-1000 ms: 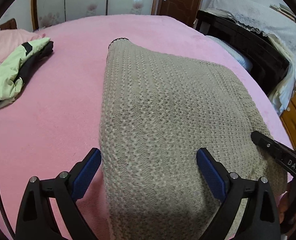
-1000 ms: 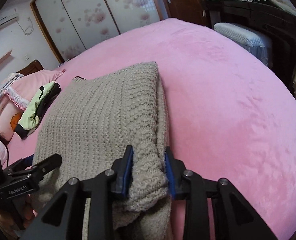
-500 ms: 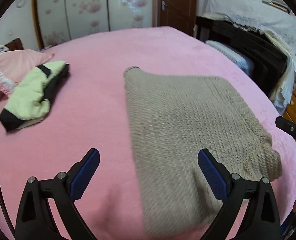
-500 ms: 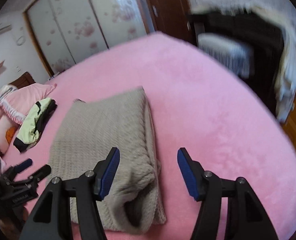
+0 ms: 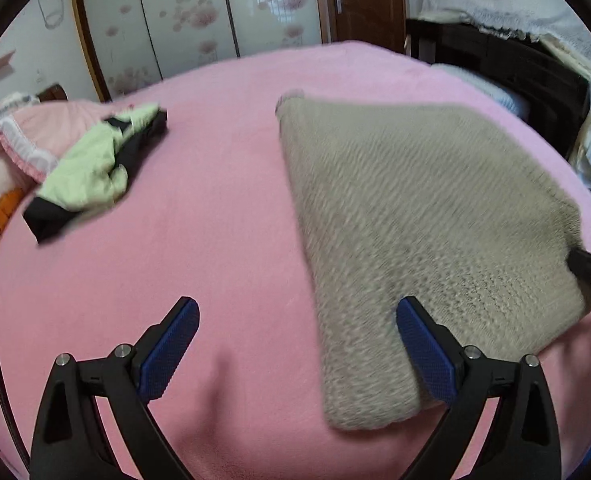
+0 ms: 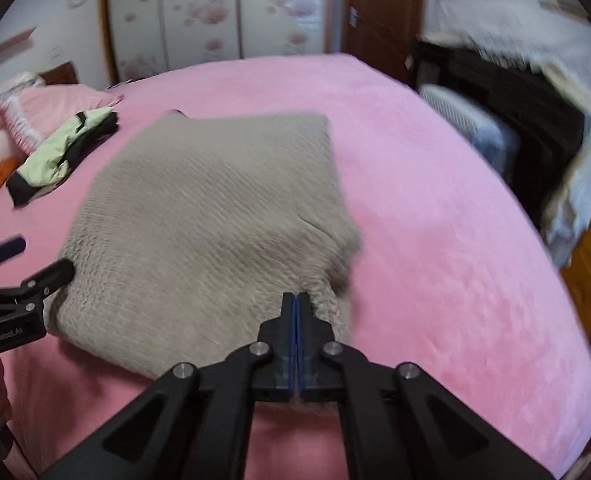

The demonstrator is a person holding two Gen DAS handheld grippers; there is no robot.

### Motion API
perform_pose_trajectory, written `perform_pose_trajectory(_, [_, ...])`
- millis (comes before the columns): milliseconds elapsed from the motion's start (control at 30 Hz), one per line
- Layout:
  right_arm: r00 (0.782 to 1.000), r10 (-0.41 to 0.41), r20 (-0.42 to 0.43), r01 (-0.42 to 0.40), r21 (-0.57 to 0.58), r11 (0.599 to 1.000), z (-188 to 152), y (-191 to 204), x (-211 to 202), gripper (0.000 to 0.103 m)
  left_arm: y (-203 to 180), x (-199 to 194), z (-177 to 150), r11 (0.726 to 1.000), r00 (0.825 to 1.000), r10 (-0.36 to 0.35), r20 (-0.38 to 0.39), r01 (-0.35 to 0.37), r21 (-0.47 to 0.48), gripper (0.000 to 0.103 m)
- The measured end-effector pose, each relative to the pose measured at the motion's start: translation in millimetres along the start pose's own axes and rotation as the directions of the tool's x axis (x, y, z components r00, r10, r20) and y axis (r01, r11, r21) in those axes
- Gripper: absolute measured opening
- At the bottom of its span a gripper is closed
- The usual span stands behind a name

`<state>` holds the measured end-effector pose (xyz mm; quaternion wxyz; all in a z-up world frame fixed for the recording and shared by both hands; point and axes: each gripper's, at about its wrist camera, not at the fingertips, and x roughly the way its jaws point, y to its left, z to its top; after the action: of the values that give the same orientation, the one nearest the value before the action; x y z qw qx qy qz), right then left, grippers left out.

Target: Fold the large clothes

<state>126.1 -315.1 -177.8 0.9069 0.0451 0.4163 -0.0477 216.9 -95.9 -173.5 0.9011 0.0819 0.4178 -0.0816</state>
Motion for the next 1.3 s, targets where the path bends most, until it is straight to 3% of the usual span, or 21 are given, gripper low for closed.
perform_pose_trajectory(200, [0.998,0.07,0.005,-0.071,0.081,0.994,-18,-20,12,0.0,6,9,-7,0.998,0.999,-0.044,0.003,0.044,-0.04,0.1])
perform_pose_trajectory(733, [0.996,0.092,-0.008,-0.09,0.143,0.986,-16,-19,10,0.003,14,10,-7,0.989,0.993,-0.107,-0.041,0.102,-0.107,0.102])
perform_pose_trajectory(833, [0.993,0.118,-0.025,-0.113,0.158,0.981,-13,-19,8,0.01,15,12,-5,0.983,0.986,-0.145,-0.077,0.134,-0.126,0.102])
perform_pose_trajectory(1100, [0.978,0.206,-0.036,-0.2,0.133,0.971,-3,-1,-15,0.069,16,-13,6,0.977,0.975,-0.191,-0.113,0.178,-0.116,0.102])
perform_pose_trajectory(1167, [0.977,0.214,-0.026,-0.209,0.124,0.97,0,3,-24,0.078,16,-26,11,0.976,0.974,-0.2,-0.102,0.189,-0.11,0.102])
perform_pose_trajectory(1300, [0.972,0.235,0.01,-0.234,0.127,0.964,11,1,-43,0.08,16,-49,24,0.973,0.969,-0.222,-0.106,0.214,-0.087,0.102])
